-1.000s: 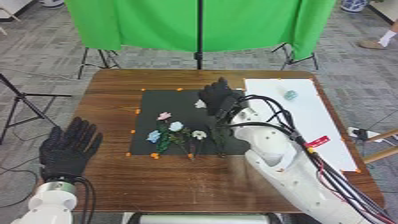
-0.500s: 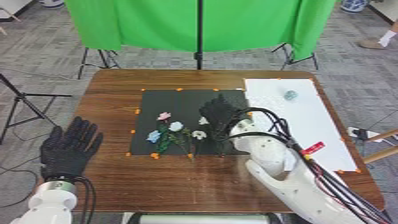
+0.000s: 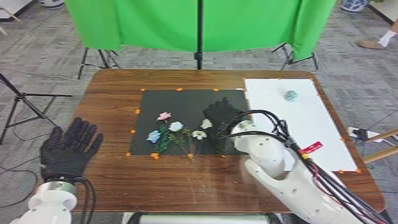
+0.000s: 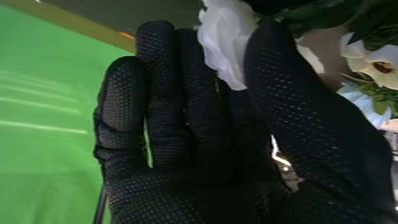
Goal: Arrange flowers
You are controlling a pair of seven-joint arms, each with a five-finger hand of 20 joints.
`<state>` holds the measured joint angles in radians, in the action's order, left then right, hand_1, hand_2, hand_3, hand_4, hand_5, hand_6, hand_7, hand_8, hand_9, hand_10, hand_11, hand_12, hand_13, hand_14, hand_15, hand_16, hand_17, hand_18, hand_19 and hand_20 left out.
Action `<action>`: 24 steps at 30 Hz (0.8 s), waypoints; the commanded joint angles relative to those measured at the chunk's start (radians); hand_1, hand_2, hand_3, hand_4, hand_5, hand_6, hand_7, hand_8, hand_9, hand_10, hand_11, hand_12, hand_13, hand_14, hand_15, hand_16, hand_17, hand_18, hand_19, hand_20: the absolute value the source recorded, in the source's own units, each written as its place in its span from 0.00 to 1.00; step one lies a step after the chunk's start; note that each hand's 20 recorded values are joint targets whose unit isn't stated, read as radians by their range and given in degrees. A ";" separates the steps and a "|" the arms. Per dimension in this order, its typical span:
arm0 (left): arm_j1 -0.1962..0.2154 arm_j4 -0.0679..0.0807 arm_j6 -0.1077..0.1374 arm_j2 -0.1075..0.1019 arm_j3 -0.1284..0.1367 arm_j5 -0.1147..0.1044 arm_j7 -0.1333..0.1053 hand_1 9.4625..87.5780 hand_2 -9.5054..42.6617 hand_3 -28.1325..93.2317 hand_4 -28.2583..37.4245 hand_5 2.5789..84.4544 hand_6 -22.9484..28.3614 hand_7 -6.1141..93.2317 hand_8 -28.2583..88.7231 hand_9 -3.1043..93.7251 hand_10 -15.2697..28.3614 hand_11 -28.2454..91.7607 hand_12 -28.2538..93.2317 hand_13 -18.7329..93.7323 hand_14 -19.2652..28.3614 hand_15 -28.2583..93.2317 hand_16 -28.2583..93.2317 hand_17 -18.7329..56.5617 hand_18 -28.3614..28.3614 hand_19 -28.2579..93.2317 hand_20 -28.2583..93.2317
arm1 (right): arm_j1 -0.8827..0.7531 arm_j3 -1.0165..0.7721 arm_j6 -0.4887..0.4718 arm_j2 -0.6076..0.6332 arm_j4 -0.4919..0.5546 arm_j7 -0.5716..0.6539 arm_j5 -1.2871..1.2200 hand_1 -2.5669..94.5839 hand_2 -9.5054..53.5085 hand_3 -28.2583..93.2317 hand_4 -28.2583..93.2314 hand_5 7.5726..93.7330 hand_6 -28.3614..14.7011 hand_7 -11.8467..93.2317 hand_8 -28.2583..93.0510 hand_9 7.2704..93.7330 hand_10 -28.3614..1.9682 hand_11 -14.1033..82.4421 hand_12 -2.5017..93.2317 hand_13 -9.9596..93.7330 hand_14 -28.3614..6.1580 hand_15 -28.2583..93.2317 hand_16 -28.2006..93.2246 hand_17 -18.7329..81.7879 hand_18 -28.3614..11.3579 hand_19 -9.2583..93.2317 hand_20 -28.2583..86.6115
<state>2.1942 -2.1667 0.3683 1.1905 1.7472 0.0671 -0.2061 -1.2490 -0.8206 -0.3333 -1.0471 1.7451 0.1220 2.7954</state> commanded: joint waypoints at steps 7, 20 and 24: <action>0.004 0.006 0.019 0.009 -0.013 -0.014 0.007 0.26 0.55 0.85 0.00 0.57 0.62 0.26 0.15 0.47 0.69 0.46 0.33 0.45 0.72 0.63 0.18 0.19 0.75 0.53 0.38 | -0.062 -0.118 -0.110 -0.022 0.135 0.072 -0.213 0.52 0.00 0.88 0.00 0.49 0.50 0.23 0.15 0.57 0.34 0.29 0.19 0.62 0.37 0.57 0.37 0.46 0.11 0.86 0.53; 0.003 0.000 -0.025 0.004 -0.019 0.001 0.001 0.26 0.56 0.85 0.00 0.57 0.62 0.27 0.15 0.47 0.69 0.46 0.33 0.45 0.73 0.63 0.18 0.20 0.76 0.54 0.39 | 0.070 -0.401 0.068 -0.054 -0.117 0.275 -0.200 0.54 0.00 0.88 0.00 0.47 0.50 0.22 0.15 0.44 0.32 0.24 0.16 0.54 0.36 0.48 0.33 0.46 0.18 0.79 0.45; -0.005 -0.001 -0.055 0.002 -0.022 -0.006 0.004 0.26 0.56 0.85 0.00 0.57 0.62 0.26 0.15 0.47 0.69 0.45 0.33 0.45 0.72 0.63 0.18 0.20 0.76 0.53 0.39 | 0.079 -0.482 -0.042 -0.033 -0.158 0.387 -0.311 0.55 0.00 0.89 0.00 0.41 0.50 0.22 0.14 0.34 0.29 0.22 0.15 0.44 0.32 0.44 0.33 0.40 0.19 0.68 0.40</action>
<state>2.1905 -2.1664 0.3599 1.1919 1.7354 0.0609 -0.2076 -1.2321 -1.1414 -0.1908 -1.1348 1.6705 0.4007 2.5497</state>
